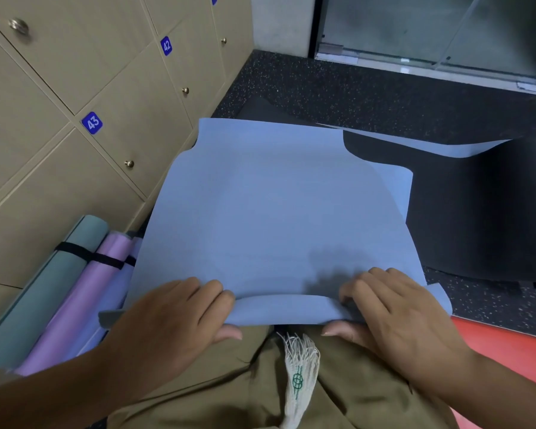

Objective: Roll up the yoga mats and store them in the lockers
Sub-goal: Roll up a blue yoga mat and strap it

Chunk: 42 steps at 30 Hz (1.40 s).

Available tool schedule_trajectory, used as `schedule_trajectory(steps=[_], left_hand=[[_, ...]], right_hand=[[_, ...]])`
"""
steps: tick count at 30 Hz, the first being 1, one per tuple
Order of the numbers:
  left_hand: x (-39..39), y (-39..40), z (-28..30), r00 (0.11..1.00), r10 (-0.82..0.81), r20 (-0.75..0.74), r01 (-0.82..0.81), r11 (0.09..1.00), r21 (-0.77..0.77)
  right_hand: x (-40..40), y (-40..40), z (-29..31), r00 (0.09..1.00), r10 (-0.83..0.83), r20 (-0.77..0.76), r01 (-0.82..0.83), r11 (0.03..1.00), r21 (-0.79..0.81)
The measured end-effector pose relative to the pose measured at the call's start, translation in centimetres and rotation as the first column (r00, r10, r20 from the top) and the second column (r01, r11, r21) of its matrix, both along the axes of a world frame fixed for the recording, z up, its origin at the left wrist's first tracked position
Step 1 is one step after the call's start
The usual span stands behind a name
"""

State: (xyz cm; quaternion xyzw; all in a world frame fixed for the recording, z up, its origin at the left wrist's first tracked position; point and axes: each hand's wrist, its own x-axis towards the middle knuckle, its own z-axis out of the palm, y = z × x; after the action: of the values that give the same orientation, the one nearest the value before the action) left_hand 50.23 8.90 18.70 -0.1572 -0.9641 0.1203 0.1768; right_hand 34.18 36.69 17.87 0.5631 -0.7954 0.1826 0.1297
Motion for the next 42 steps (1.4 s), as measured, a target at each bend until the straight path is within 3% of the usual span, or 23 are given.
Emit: schedule_trajectory(steps=[8, 11, 15, 20, 24, 27, 30, 35, 39, 42], left_hand=[[-0.3, 0.0, 0.5, 0.999, -0.008, -0.046, 0.011, 0.998, 0.061], [0.1, -0.1, 0.8, 0.998, 0.056, 0.026, -0.06, 0.98, 0.19], [0.0, -0.9, 1.0, 0.918, 0.183, 0.352, -0.337, 0.829, 0.446], [-1.1, -1.4, 1.5, 0.832, 0.262, 0.488, -0.544, 0.556, 0.629], [-1.4, -1.8, 1.0, 0.843, 0.241, 0.48, -0.519, 0.599, 0.61], [-1.5, -2.1, 0.2, 0.848, 0.232, 0.476, -0.502, 0.638, 0.583], [-1.4, -2.2, -0.3, 0.872, 0.254, 0.419, -0.465, 0.7, 0.542], [-2.0, -2.3, -0.5, 0.96, 0.16, 0.23, -0.258, 0.825, 0.503], [-2.0, -2.4, -0.8, 0.957, 0.093, 0.274, -0.251, 0.738, 0.627], [-1.6, -2.5, -0.8, 0.955, 0.066, 0.288, -0.247, 0.713, 0.656]], right_hand=[[-0.2, 0.2, -0.4, 0.998, 0.002, -0.07, -0.007, 0.997, -0.072], [-0.4, 0.1, -0.6, 1.0, 0.016, -0.021, -0.017, 0.997, -0.079], [-0.8, -0.2, 0.0, 0.983, -0.04, 0.179, 0.048, 0.998, -0.041], [-1.5, -1.1, 1.2, 0.883, -0.184, 0.431, 0.172, 0.983, 0.067], [-1.8, -1.6, 1.8, 0.818, -0.274, 0.506, 0.2, 0.96, 0.196], [-2.1, -1.9, 1.5, 0.855, -0.296, 0.426, 0.218, 0.95, 0.222], [-2.4, -2.1, 0.7, 0.935, -0.174, 0.308, 0.147, 0.983, 0.11], [-3.2, -2.1, 0.1, 0.91, -0.038, 0.414, 0.017, 0.998, 0.055], [-3.8, -2.1, 0.3, 0.881, 0.03, 0.473, -0.055, 0.998, 0.039], [-3.8, -2.2, 0.3, 0.935, 0.085, 0.345, -0.099, 0.995, 0.025]])
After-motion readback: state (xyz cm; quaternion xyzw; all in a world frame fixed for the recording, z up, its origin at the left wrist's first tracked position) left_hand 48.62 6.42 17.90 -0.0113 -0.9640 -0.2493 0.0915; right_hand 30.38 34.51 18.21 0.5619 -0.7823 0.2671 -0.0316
